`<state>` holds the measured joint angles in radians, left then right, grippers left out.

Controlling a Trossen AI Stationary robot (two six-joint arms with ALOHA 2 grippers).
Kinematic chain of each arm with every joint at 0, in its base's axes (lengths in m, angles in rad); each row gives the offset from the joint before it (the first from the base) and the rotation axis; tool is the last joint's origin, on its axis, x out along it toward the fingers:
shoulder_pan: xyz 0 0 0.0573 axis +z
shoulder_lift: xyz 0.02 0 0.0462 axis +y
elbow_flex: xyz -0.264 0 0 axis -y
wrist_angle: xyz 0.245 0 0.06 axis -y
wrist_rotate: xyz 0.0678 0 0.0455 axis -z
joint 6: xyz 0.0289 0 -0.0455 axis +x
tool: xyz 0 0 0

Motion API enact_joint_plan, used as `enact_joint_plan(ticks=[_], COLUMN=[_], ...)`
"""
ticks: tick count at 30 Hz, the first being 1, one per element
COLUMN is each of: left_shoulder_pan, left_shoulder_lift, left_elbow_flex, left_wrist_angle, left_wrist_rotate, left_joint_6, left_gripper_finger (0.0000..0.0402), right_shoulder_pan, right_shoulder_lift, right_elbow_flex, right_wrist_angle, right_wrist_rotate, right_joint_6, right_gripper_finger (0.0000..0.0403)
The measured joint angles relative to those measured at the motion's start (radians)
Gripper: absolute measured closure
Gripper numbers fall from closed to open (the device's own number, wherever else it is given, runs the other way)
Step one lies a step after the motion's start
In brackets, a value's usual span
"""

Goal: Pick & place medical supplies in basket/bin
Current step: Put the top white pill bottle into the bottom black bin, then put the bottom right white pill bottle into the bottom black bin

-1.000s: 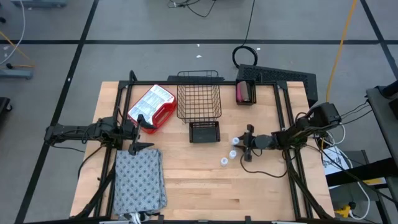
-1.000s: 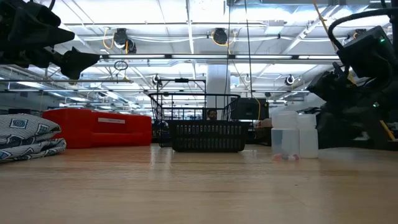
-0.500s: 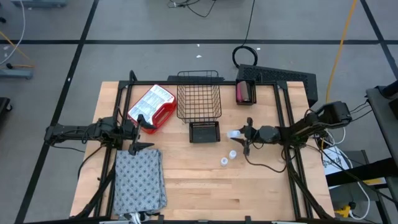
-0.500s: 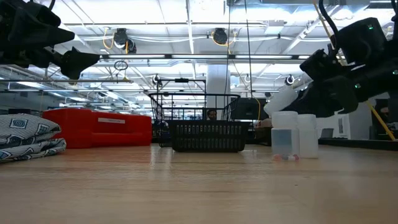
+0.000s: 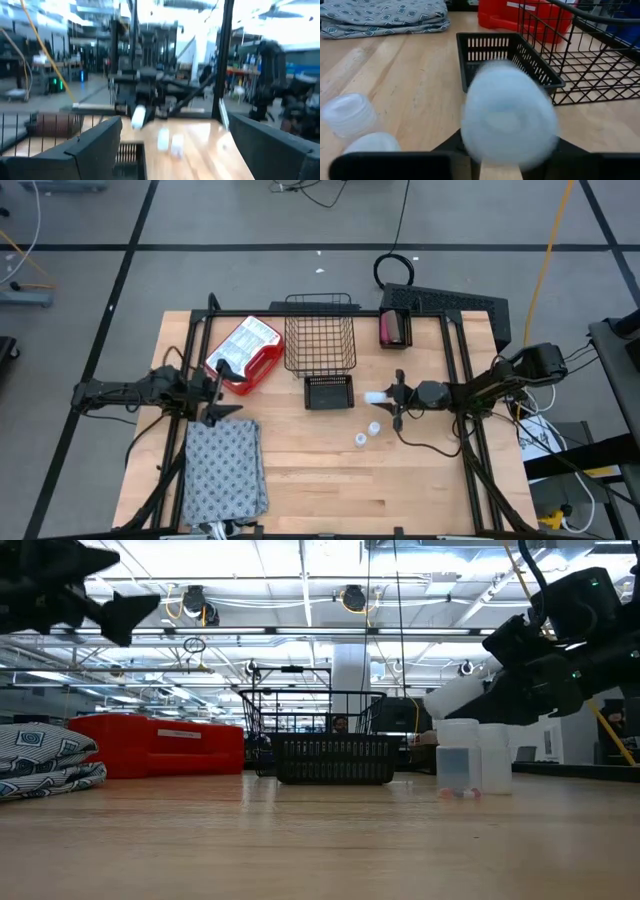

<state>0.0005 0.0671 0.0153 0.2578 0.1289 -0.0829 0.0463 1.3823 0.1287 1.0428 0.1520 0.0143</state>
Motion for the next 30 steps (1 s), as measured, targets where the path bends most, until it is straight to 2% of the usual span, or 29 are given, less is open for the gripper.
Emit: enact_joint_plan(ticks=[4, 10, 17, 22, 25, 30], left_shoulder_pan=[0.0, 0.0, 0.0, 0.0, 0.0, 0.0], left_shoulder_lift=[0.0, 0.0, 0.0, 0.0, 0.0, 0.0], left_elbow_flex=[0.001, 0.001, 0.001, 0.001, 0.001, 0.0], left_wrist_angle=[0.099, 0.113, 0.111, 0.11, 0.11, 0.106], left_wrist_rotate=[-0.036, -0.11, -0.256, -0.326, -0.347, -0.408], left_joint_6=[-0.035, -0.092, -0.024, -0.027, -0.098, -0.13], left_gripper_finger=[0.0027, 0.0027, 0.0027, 0.0027, 0.0027, 0.0027], right_shoulder_pan=[0.0, 0.001, 0.001, 0.002, 0.001, 0.0], right_shoulder_lift=[0.0, 0.0, 0.0, 0.0, 0.0, 0.0], right_elbow_flex=[0.0, 0.0, 0.0, 0.0, 0.0, 0.0], right_wrist_angle=[-0.015, -0.168, -0.285, -0.285, -0.281, -0.225], right_wrist_rotate=[0.0, -0.001, -0.033, -0.053, -0.051, -0.051], right_joint_6=[0.0, 0.034, 0.099, 0.105, 0.097, 0.104], right_gripper_finger=[0.0351, 0.0382, 0.04, 0.0401, 0.0396, 0.0371])
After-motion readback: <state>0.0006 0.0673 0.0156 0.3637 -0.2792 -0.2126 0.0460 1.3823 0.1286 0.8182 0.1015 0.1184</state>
